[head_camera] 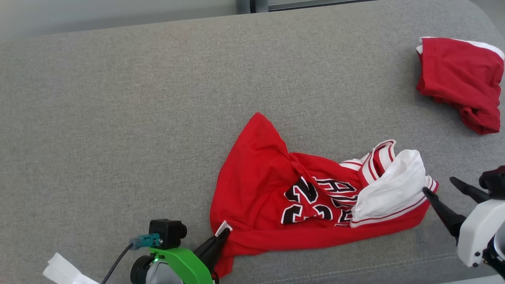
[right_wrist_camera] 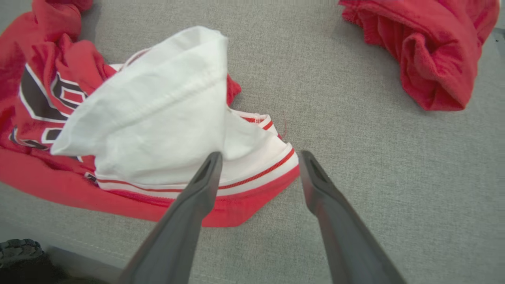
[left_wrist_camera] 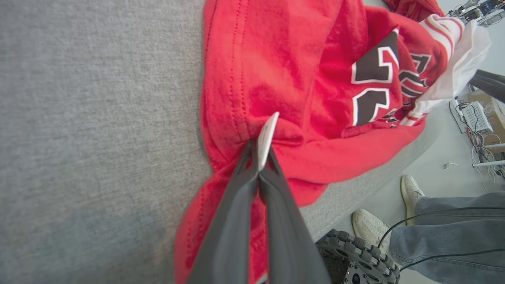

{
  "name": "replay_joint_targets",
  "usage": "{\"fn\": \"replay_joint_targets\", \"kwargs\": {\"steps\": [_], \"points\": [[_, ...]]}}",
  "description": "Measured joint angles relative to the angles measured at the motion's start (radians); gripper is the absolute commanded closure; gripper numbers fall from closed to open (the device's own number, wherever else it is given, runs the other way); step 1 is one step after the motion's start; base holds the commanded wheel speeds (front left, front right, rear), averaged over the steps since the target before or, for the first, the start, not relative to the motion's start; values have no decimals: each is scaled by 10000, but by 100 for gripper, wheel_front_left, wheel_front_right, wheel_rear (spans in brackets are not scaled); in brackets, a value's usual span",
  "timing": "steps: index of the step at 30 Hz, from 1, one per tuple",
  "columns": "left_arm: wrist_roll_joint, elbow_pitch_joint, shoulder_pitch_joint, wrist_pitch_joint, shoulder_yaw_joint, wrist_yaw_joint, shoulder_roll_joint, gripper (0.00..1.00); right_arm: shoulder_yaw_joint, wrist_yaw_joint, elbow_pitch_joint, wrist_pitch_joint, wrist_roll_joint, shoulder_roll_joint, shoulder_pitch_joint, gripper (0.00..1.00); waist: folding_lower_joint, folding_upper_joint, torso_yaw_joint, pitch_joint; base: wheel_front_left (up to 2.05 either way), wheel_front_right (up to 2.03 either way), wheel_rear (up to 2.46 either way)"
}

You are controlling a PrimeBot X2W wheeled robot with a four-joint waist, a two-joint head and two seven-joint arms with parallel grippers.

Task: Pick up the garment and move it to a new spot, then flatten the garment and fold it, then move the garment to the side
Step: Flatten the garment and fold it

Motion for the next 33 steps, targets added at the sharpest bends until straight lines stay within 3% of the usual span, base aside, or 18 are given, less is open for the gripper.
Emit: {"fn": "replay_joint_targets", "kwargs": {"steps": [15,23,26,30,33], "points": [[0,56,1,249,-305,0,-67,100,-163,278,-144,662,771,63,-740,0,0,0,588,-248,0,0,0],[0,31,4,382,-372,2,-125,100,-6,259,374,759,1290,798,-798,0,0,0,890,-237,0,0,0],[0,31,5,380,-332,13,-123,100,19,268,451,757,1277,846,-987,33,0,0,947,-188,0,0,0],[0,33,14,366,-303,15,-119,100,4,270,554,755,1175,790,-1142,31,0,0,932,-179,0,0,0],[0,35,23,322,-274,48,-115,100,29,353,608,755,1168,786,-1251,52,0,0,878,-188,0,0,0]]}}
